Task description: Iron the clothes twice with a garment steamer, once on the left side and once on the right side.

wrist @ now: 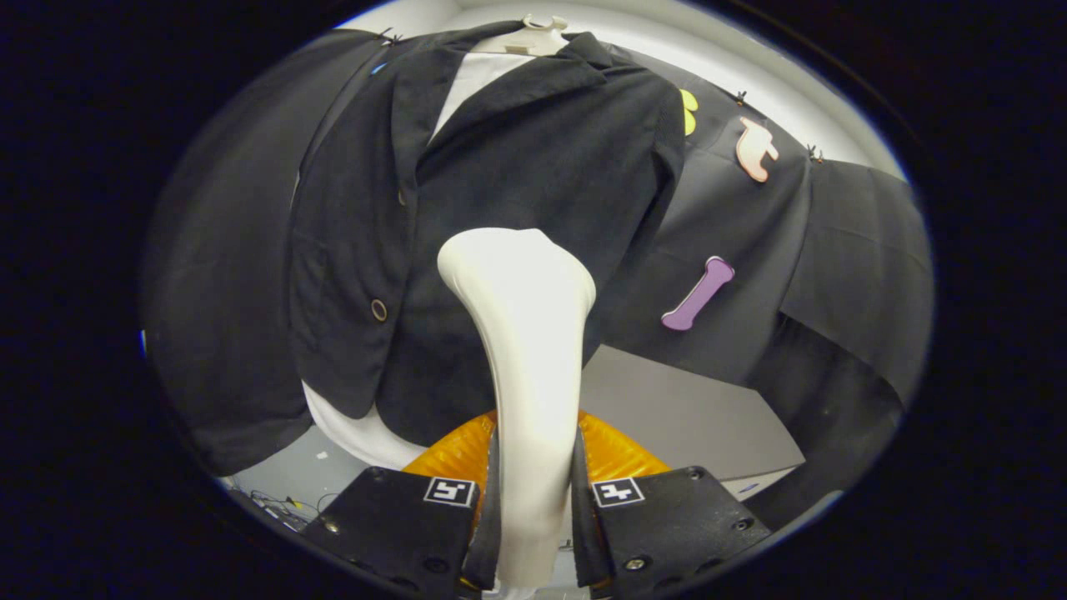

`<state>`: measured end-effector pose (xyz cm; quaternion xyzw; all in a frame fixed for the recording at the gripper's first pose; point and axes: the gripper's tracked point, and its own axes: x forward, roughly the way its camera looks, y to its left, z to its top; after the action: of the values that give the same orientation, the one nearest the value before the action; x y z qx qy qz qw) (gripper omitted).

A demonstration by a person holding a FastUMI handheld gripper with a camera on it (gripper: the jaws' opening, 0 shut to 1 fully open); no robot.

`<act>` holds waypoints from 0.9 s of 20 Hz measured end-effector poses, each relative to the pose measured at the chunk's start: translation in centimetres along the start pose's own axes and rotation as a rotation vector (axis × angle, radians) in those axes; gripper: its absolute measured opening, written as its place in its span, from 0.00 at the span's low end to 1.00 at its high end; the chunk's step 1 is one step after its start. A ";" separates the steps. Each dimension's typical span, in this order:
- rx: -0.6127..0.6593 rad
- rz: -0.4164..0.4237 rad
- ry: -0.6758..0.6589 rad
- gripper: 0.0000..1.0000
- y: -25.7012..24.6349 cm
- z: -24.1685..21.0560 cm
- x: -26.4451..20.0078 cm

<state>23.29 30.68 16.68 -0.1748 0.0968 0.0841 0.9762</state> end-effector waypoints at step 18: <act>-0.015 0.040 0.144 0.38 0.1 -7.9 4.2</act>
<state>26.11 28.47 8.46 -0.1856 0.1698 0.0915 0.9635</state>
